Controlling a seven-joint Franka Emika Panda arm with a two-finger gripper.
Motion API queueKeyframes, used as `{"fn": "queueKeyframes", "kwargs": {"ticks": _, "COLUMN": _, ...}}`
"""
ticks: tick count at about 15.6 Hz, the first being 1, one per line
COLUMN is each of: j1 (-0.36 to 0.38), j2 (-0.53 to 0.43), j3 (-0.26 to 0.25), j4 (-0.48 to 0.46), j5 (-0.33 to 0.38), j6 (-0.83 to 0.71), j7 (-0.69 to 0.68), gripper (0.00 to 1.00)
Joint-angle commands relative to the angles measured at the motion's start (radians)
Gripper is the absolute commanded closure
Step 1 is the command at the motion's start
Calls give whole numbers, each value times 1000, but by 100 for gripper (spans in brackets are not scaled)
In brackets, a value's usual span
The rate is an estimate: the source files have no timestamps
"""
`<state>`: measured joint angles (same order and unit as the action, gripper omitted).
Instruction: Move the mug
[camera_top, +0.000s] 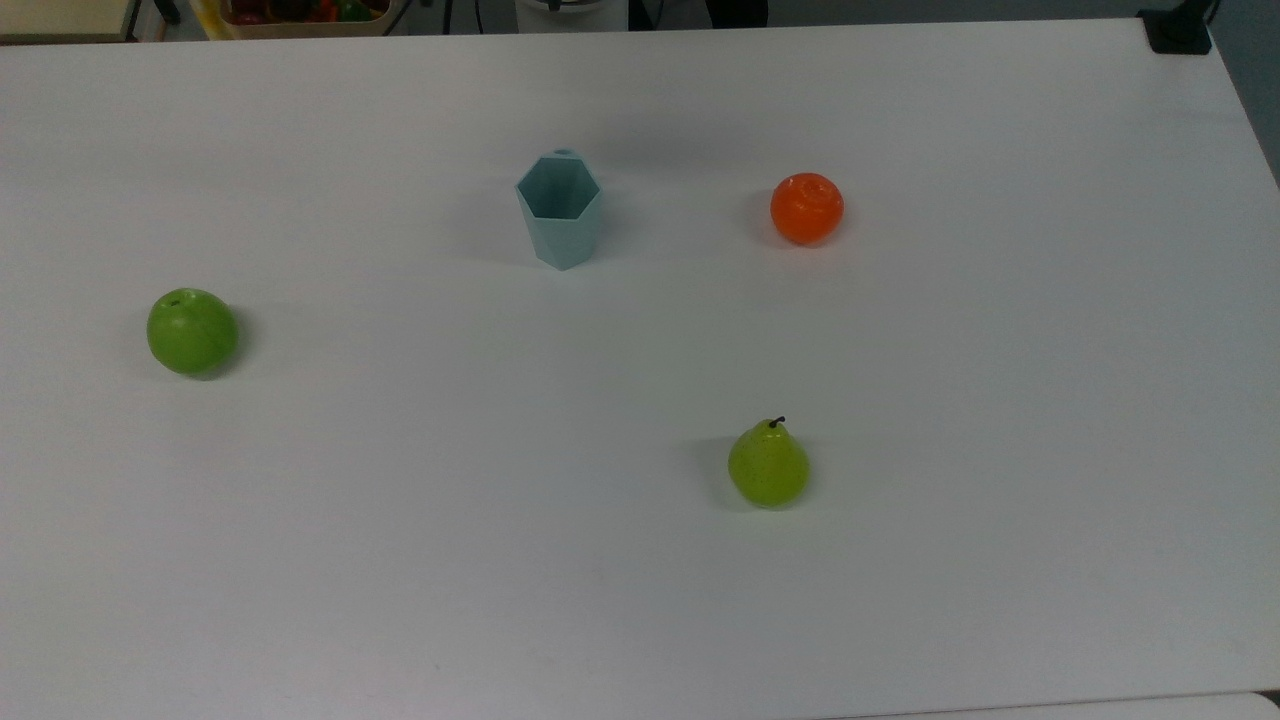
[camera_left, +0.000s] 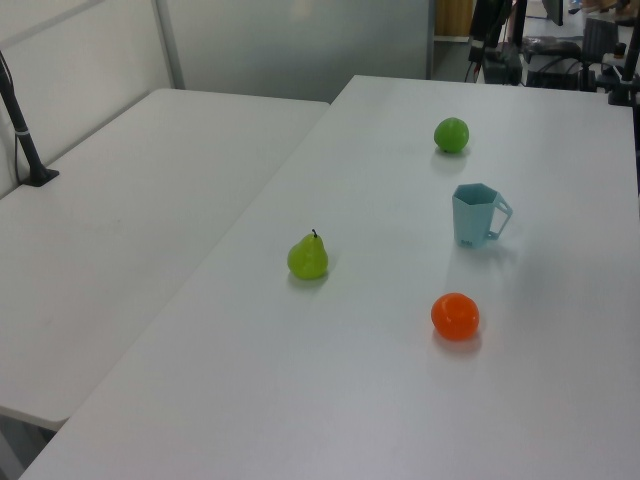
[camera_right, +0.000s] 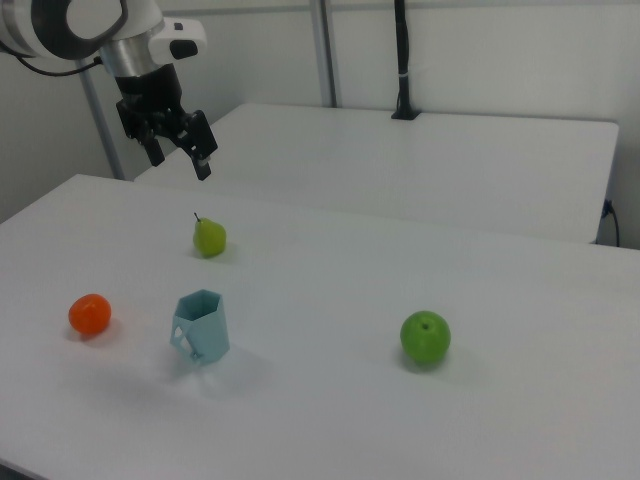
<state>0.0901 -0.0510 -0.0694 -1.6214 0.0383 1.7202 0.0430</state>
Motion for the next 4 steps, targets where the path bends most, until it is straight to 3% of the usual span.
{"fn": "queueKeyframes", "kwargs": {"ticks": 1, "j1": 11, "j2": 7, "j3": -13, "j4": 11, "j5": 12, "j6": 13, "j7": -23, "gripper": 0}}
{"fn": "queueKeyframes", "kwargs": {"ticks": 4, "j1": 13, "j2": 7, "j3": -13, "j4": 11, "j5": 12, "j6": 9, "j7": -21, "gripper": 0}}
